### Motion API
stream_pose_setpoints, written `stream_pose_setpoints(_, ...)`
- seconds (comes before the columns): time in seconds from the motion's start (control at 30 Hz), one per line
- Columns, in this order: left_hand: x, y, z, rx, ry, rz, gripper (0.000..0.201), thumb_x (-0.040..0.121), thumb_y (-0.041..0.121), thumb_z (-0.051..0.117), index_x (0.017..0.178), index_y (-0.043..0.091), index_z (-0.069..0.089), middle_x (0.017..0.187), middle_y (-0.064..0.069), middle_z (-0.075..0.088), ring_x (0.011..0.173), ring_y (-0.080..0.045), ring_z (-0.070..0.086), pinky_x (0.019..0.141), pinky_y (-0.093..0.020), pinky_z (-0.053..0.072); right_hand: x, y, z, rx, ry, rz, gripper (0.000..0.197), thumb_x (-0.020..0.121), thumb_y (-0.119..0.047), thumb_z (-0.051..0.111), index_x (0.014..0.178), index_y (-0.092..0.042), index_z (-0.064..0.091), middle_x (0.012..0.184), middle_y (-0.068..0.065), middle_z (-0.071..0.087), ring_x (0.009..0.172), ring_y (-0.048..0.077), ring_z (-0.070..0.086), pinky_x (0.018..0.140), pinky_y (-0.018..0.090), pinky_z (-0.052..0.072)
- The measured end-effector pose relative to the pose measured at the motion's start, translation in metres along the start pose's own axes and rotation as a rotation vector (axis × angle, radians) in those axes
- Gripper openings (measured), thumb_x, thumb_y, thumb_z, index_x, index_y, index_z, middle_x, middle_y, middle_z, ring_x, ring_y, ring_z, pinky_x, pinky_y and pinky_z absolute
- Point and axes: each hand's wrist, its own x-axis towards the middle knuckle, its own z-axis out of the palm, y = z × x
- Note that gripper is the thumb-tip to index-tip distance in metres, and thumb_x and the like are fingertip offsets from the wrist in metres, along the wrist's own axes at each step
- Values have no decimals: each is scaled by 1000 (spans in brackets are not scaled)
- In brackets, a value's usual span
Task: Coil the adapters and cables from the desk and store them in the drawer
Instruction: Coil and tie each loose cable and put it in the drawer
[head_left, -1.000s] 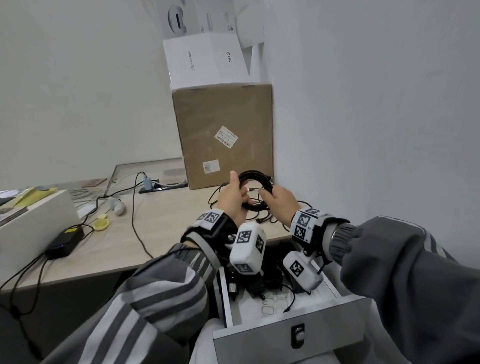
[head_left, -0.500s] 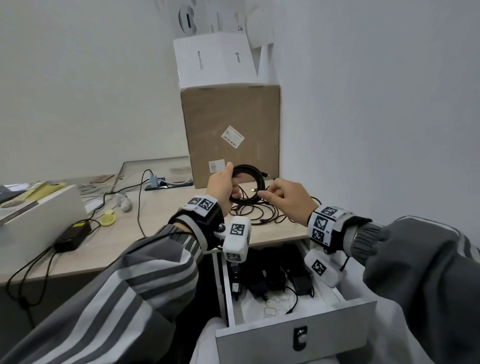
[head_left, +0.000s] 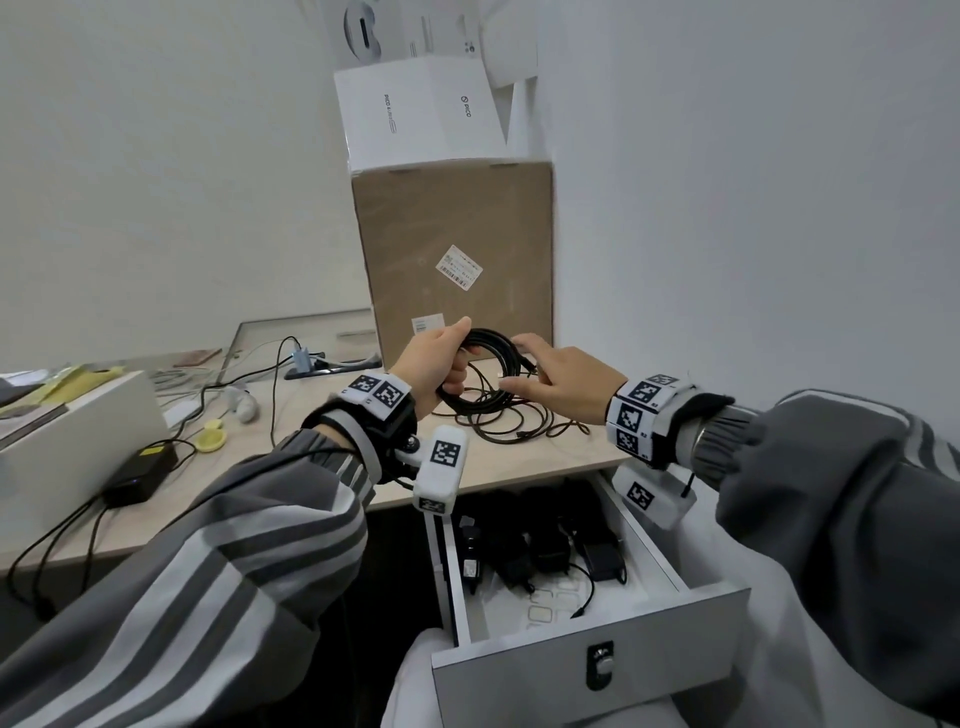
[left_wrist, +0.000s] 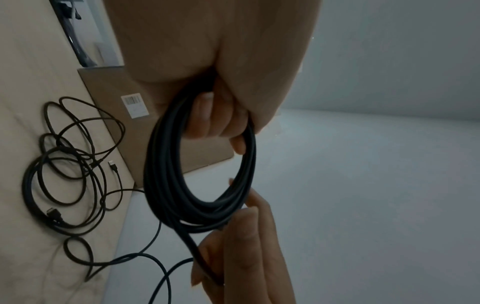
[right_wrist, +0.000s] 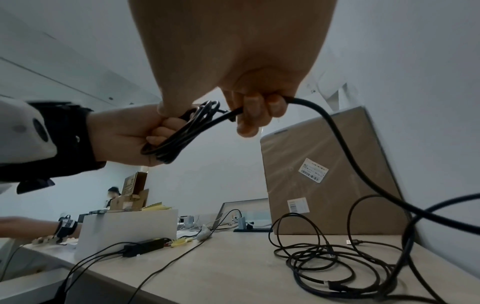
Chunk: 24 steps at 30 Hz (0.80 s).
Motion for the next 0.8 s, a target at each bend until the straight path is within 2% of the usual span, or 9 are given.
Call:
stream_pose_setpoints(0.1,0,-1,-1,47,-52,-3,39,103,33,39,74,8,50,44,9,26,36,-5,20,35,-17,18,3,-4,1,-61,1,-12,59,88,-68,36,128,-25,37,65,-10,55,63,7,54,62,32,42)
stream_pose_setpoints(0.2,1,-5,-2,142,-71,-17,40,102,33,40,75,7,51,44,8,25,36,-6,20,35,-18,18,8,-6,12,-167,-3,-15,57,87,-70,33,108,-19,42,80,0,62,76,23,60,71,40,48)
stream_pose_setpoints(0.3,2,-6,-4,224,-85,-48,40,101,35,42,75,7,54,44,8,26,37,-6,21,36,-17,19,9,-9,25,-129,-2,34,44,95,-51,38,106,-9,46,95,9,61,88,29,59,77,45,47)
stream_pose_setpoints(0.4,2,-6,-2,193,-68,-47,38,100,35,46,74,8,54,46,8,27,39,-7,22,38,-17,19,9,-15,31,-32,35,87,32,97,-35,39,105,-5,46,92,13,59,85,33,58,77,46,46)
stream_pose_setpoints(0.5,5,-6,1,80,-18,13,34,96,36,54,71,15,45,52,4,36,44,-9,28,41,-18,26,10,-18,30,71,110,127,23,99,-28,38,94,-6,40,75,10,53,74,34,55,69,46,44)
stream_pose_setpoints(0.57,11,-6,1,-73,29,50,32,94,42,57,82,12,50,65,-1,49,52,-11,44,53,-20,40,12,-17,28,155,178,169,21,99,-28,37,91,-8,38,67,5,49,68,31,53,65,43,41)
stream_pose_setpoints(0.63,14,-10,0,-220,83,65,50,89,52,57,105,5,54,86,-5,60,75,-13,59,74,-27,47,14,-15,24,232,269,226,23,98,-29,36,90,-7,39,68,5,49,66,29,50,63,40,39)
stream_pose_setpoints(0.73,9,-27,6,-226,20,-14,73,85,66,51,133,12,50,124,-6,62,114,-17,56,94,-32,41,18,-13,20,368,398,337,22,98,-24,37,89,-4,40,75,8,47,70,25,45,63,34,31)
stream_pose_setpoints(0.8,-1,-38,20,-156,-121,-84,66,88,65,46,129,14,52,122,-2,60,112,-16,54,95,-32,39,19,-15,22,377,418,365,21,98,-23,37,90,-4,40,75,7,47,72,25,45,64,33,31)
